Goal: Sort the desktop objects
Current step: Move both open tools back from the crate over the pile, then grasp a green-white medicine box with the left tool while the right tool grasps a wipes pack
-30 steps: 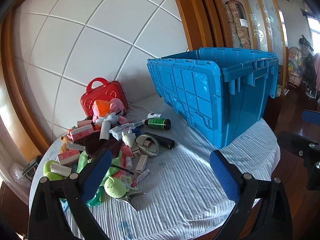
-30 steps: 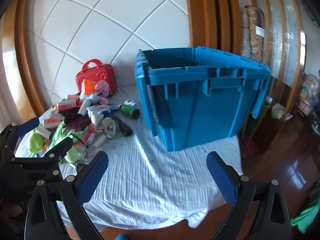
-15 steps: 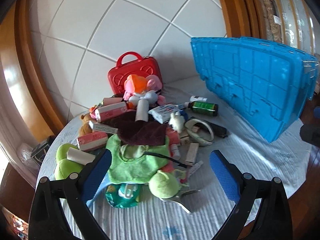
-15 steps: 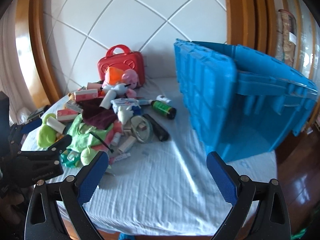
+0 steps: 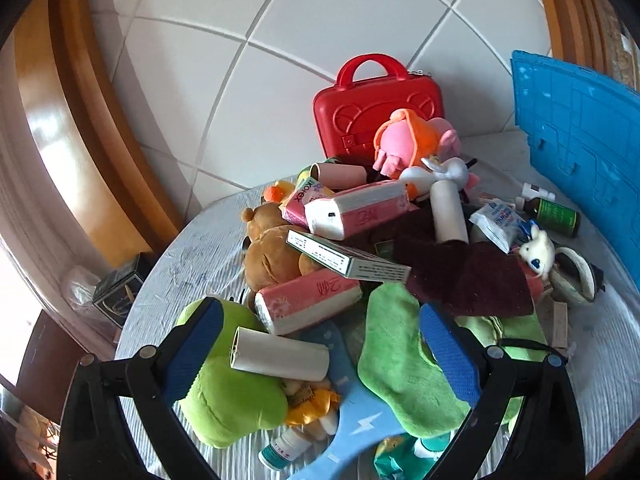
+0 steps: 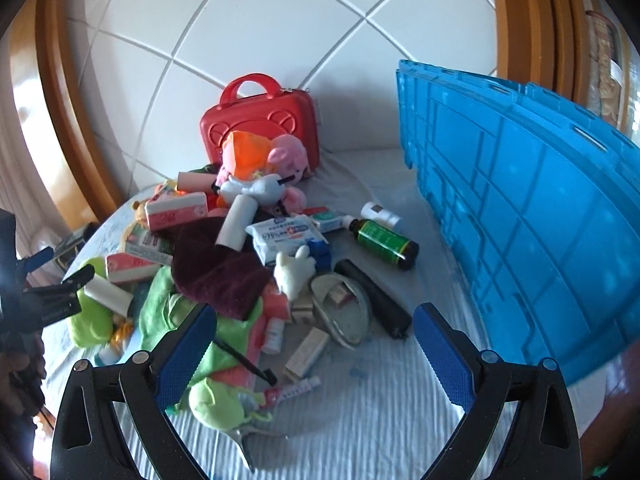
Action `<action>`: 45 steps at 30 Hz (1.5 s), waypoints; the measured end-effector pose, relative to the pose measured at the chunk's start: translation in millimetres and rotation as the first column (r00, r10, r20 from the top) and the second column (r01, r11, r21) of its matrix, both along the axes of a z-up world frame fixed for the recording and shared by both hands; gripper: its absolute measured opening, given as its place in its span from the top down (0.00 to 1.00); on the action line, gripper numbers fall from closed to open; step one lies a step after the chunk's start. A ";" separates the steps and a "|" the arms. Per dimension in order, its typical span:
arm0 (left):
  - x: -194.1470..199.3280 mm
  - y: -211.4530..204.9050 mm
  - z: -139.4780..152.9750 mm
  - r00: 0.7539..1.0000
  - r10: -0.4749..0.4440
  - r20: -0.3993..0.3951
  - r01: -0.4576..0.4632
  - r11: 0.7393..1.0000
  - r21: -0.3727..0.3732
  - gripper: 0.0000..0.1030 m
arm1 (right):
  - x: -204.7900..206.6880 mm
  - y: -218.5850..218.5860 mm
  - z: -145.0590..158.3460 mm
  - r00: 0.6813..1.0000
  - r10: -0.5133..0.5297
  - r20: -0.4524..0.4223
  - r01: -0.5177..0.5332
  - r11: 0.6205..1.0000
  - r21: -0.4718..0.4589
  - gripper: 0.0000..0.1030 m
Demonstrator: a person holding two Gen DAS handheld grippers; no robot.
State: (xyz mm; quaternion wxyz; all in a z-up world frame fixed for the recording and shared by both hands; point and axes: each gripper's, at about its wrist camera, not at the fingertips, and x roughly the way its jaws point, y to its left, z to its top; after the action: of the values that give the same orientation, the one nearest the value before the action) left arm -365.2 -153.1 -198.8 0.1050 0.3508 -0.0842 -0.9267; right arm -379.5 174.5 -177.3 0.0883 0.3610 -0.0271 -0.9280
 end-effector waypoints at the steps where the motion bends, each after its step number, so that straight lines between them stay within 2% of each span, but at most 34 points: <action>1: -8.6 -6.2 -1.1 1.000 0.007 0.002 -0.007 1.000 0.018 0.03 | -8.1 -2.3 1.4 1.000 0.004 -0.003 -0.004 1.000 -0.001 0.03; 5: -44.8 -18.7 -9.6 0.999 0.025 0.037 -0.028 0.996 0.080 0.03 | -50.0 -15.1 1.7 0.998 0.054 -0.010 -0.054 0.998 0.018 0.03; 11: -81.4 -24.4 -35.7 0.992 0.056 0.109 -0.070 0.990 0.125 0.03 | -128.5 -29.1 -10.7 0.993 0.113 0.040 -0.113 0.994 0.003 0.03; 13: -89.9 -27.2 -44.5 0.989 0.062 0.133 -0.084 0.982 0.169 0.03 | -156.7 -29.0 -21.4 0.988 0.126 0.092 -0.121 0.991 -0.057 0.03; 16: -101.3 -24.6 -55.7 0.987 0.062 0.150 -0.087 0.982 0.165 0.03 | -198.5 -32.2 -42.7 0.975 0.125 0.183 -0.099 0.985 -0.145 0.03; 19: -111.9 -25.0 -65.1 0.986 0.057 0.157 -0.082 0.983 0.163 0.03 | -232.4 -39.8 -67.9 0.949 0.128 0.289 -0.066 0.974 -0.214 0.03; 21: -118.7 -28.0 -70.5 0.986 0.047 0.159 -0.075 0.982 0.175 0.03 | -249.9 -46.1 -87.2 0.921 0.140 0.365 -0.039 0.962 -0.269 0.03; 25: -129.1 -33.6 -76.8 0.986 0.041 0.159 -0.073 0.976 0.204 0.03 | -268.7 -55.7 -126.4 0.835 0.149 0.529 0.032 0.947 -0.319 0.03; 30: -135.2 -32.4 -87.0 0.985 0.018 0.173 -0.053 0.978 0.199 0.03 | -281.9 -52.9 -163.5 0.785 0.098 0.611 0.124 0.942 -0.311 0.03; 32: -137.4 -32.1 -91.4 0.983 0.009 0.182 -0.047 0.978 0.205 0.03 | -287.1 -49.3 -173.4 0.786 0.078 0.613 0.163 0.930 -0.328 0.03; 34: -139.0 -32.5 -93.4 0.983 0.005 0.184 -0.046 0.975 0.217 0.03 | -292.2 -48.0 -180.1 0.789 0.071 0.610 0.190 0.917 -0.352 0.05; 35: -139.9 -32.4 -94.4 0.983 0.003 0.183 -0.043 0.975 0.219 0.03 | -293.8 -48.9 -182.5 0.788 0.075 0.612 0.195 0.911 -0.363 0.10; 36: -140.6 -32.0 -95.6 0.983 0.002 0.182 -0.042 0.975 0.217 0.03 | -294.9 -51.8 -183.8 0.790 0.085 0.607 0.185 0.911 -0.368 0.25; 37: -141.0 -31.7 -96.7 0.984 -0.003 0.179 -0.037 0.975 0.219 0.04 | -295.0 -56.3 -183.7 0.795 0.091 0.600 0.164 0.920 -0.357 0.29; 40: -143.0 -32.3 -101.6 0.982 -0.041 0.186 -0.012 0.961 0.275 0.35 | -285.5 -69.9 -178.9 0.824 0.111 0.556 0.072 0.952 -0.297 0.37; 42: -142.4 -33.5 -102.7 0.982 -0.045 0.185 -0.011 0.956 0.293 0.42 | -275.1 -71.6 -175.8 0.838 0.138 0.529 0.022 0.958 -0.286 0.47; 44: -139.9 -34.4 -101.5 0.982 -0.054 0.180 -0.003 0.953 0.302 0.56 | -265.7 -69.2 -170.9 0.850 0.151 0.505 -0.008 0.962 -0.274 0.50; 45: -137.7 -34.8 -100.0 0.982 -0.059 0.178 0.002 0.953 0.304 0.59 | -261.4 -68.2 -168.2 0.855 0.158 0.494 -0.022 0.963 -0.269 0.51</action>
State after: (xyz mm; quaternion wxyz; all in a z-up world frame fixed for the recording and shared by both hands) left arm -502.9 -187.9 -298.8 0.0275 0.4457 0.0439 -0.8937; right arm -640.9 106.3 -345.5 0.1671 0.5806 -0.1510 -0.7824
